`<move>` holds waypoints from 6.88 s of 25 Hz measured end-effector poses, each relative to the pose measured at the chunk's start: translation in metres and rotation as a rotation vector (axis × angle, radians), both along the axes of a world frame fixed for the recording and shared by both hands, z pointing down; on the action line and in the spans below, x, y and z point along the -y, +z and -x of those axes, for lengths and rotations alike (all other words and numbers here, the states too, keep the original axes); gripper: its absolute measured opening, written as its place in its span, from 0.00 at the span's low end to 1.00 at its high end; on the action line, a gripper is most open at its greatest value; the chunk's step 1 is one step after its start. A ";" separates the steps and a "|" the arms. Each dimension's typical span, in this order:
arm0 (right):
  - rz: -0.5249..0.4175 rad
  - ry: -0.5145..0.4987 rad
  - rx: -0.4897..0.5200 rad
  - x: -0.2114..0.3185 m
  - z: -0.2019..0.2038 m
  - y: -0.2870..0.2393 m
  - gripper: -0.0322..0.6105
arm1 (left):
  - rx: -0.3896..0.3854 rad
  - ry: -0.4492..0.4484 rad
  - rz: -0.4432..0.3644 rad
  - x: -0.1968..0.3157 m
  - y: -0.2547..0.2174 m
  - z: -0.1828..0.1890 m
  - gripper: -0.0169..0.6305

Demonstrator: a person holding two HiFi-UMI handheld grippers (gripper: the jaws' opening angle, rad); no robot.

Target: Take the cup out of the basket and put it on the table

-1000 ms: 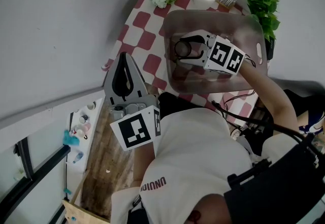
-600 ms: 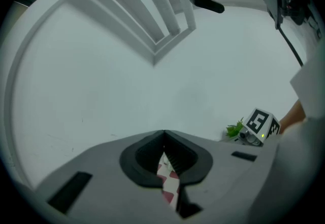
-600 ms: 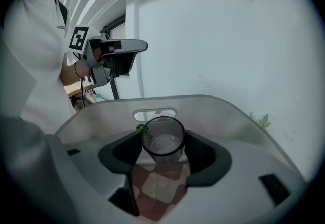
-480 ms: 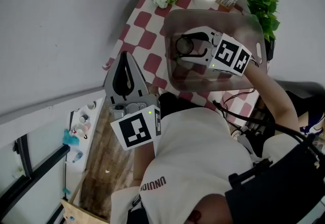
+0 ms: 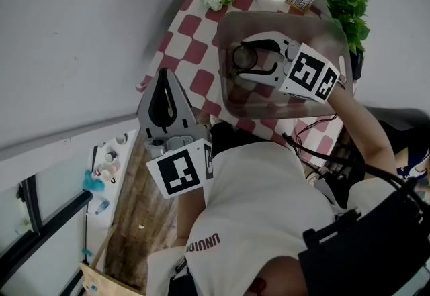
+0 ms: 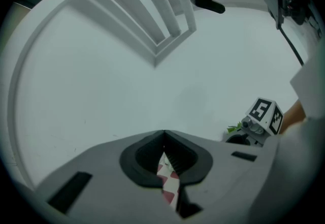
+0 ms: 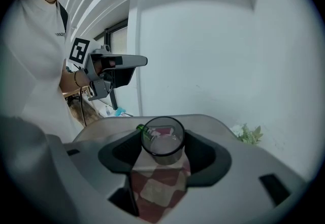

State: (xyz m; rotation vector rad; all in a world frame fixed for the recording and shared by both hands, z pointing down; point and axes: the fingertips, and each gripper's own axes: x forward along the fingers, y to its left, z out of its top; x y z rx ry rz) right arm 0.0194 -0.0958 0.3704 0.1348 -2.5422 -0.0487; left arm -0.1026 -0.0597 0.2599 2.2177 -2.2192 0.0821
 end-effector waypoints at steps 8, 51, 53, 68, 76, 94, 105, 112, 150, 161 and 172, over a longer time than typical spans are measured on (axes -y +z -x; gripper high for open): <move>-0.025 0.008 0.030 -0.003 0.003 -0.021 0.48 | 0.000 -0.010 -0.004 -0.006 -0.001 0.003 0.05; -0.121 -0.001 0.128 -0.029 0.056 -0.094 0.48 | -0.001 -0.118 -0.018 -0.024 -0.005 0.036 0.05; -0.123 0.012 0.135 -0.030 0.061 -0.099 0.48 | 0.001 -0.131 -0.017 -0.025 -0.005 0.040 0.05; -0.086 0.086 0.229 -0.053 0.106 -0.115 0.48 | 0.015 -0.216 -0.014 -0.038 -0.005 0.073 0.05; -0.028 0.144 0.314 -0.065 0.138 -0.113 0.49 | 0.025 -0.274 0.001 -0.051 -0.001 0.093 0.05; 0.055 0.220 0.321 -0.067 0.178 -0.071 0.49 | 0.040 -0.313 0.044 -0.066 0.016 0.122 0.05; 0.064 0.310 0.281 -0.056 0.186 -0.035 0.48 | 0.047 -0.279 0.065 -0.063 0.030 0.127 0.05; 0.061 0.347 0.255 -0.051 0.188 -0.018 0.49 | 0.040 -0.267 0.078 -0.061 0.037 0.129 0.05; 0.124 0.489 0.136 -0.026 0.188 0.083 0.48 | 0.049 -0.223 0.132 -0.052 0.061 0.129 0.05; 0.136 0.515 0.095 -0.019 0.184 0.109 0.49 | 0.058 -0.209 0.147 -0.048 0.065 0.128 0.05; 0.139 0.521 0.041 -0.011 0.180 0.130 0.49 | 0.061 -0.195 0.160 -0.038 0.070 0.126 0.05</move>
